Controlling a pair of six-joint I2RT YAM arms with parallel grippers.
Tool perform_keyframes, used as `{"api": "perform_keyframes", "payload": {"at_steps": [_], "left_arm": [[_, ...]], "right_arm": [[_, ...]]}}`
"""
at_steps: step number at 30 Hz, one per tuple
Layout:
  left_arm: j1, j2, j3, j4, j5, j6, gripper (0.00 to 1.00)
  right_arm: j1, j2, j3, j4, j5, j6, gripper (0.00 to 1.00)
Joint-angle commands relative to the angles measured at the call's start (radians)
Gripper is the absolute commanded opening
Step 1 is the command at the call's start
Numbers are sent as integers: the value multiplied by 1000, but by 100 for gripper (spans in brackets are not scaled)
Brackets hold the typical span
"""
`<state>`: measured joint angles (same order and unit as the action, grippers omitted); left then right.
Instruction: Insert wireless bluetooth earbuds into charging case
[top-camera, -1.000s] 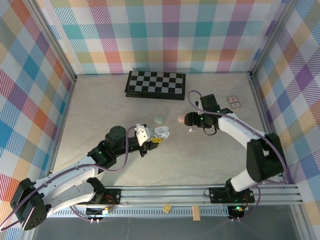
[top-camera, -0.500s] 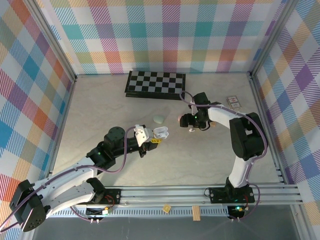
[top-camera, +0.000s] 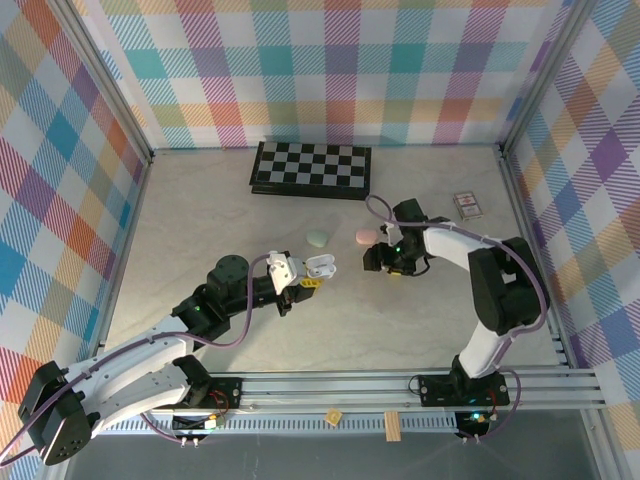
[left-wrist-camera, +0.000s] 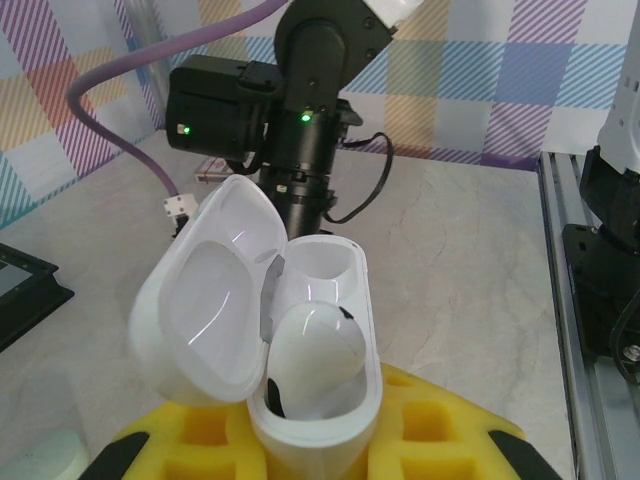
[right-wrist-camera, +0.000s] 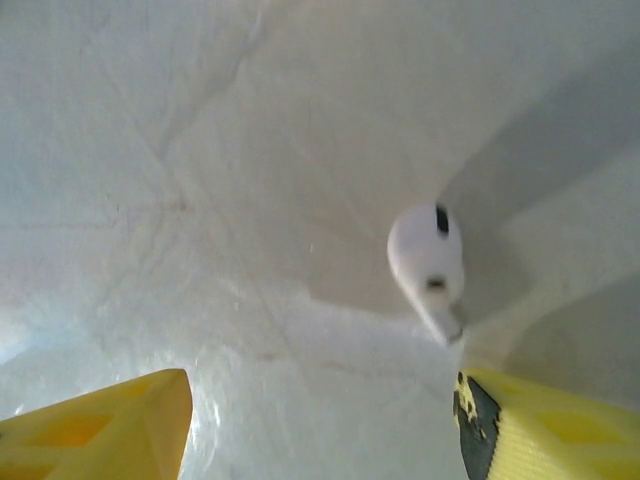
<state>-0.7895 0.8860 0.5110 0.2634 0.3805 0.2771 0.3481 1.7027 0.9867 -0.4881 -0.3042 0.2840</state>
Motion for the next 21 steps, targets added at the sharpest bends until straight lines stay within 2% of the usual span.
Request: {"api": "perform_keyframes", "payload": {"at_steps": [1, 6, 11, 13, 21], "left_arm": [[3, -9, -15, 34, 3, -8, 12], [3, -2, -11, 40, 7, -9, 12], [3, -1, 1, 26, 19, -13, 12], [4, -13, 0, 15, 16, -14, 13], [3, -21, -10, 8, 3, -6, 13]], "right_arm": [[8, -68, 5, -36, 14, 25, 69], [7, -38, 86, -90, 127, 25, 68], [8, 123, 264, -241, 211, -2, 56], [13, 171, 327, -306, 230, -20, 54], [104, 332, 537, -542, 367, -121, 49]]}}
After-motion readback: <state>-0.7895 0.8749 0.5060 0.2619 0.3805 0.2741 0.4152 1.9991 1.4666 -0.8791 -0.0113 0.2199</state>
